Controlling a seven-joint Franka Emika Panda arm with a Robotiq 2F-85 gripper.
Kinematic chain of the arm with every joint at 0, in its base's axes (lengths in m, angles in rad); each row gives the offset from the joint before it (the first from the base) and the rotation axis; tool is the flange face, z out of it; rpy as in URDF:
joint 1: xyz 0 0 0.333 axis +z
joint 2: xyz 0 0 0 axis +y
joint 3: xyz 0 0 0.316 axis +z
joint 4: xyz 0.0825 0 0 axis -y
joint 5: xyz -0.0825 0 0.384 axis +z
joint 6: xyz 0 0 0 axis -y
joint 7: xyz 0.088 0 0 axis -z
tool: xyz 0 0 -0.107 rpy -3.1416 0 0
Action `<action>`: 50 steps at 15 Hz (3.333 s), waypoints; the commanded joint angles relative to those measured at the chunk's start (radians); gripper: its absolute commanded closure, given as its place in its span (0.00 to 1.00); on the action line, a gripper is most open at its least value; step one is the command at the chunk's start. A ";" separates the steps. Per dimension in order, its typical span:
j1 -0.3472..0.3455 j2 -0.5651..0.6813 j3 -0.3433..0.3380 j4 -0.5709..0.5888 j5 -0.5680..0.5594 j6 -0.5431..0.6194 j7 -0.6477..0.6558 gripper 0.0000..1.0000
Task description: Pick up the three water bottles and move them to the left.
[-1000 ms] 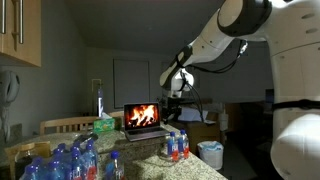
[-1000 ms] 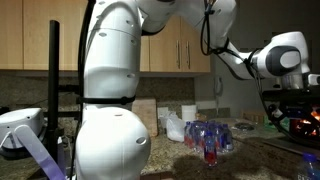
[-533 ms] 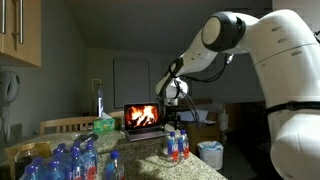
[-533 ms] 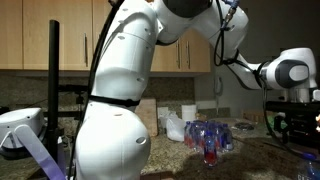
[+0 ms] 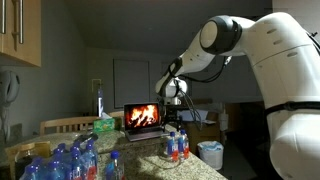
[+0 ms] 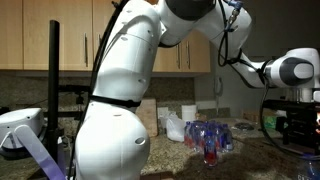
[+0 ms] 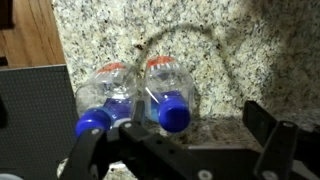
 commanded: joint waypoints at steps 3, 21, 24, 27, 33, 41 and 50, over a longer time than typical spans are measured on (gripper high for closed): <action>-0.013 0.032 0.002 0.034 0.004 -0.007 0.034 0.00; -0.006 0.088 0.003 0.090 -0.019 -0.038 0.039 0.89; -0.002 0.079 0.012 0.091 -0.024 -0.054 0.014 0.85; 0.014 0.057 0.032 0.102 -0.047 -0.086 -0.018 0.85; 0.098 0.038 0.094 0.175 -0.179 -0.125 -0.069 0.85; 0.175 0.122 0.216 0.286 -0.180 -0.185 -0.291 0.85; 0.198 0.194 0.293 0.283 -0.192 -0.114 -0.521 0.85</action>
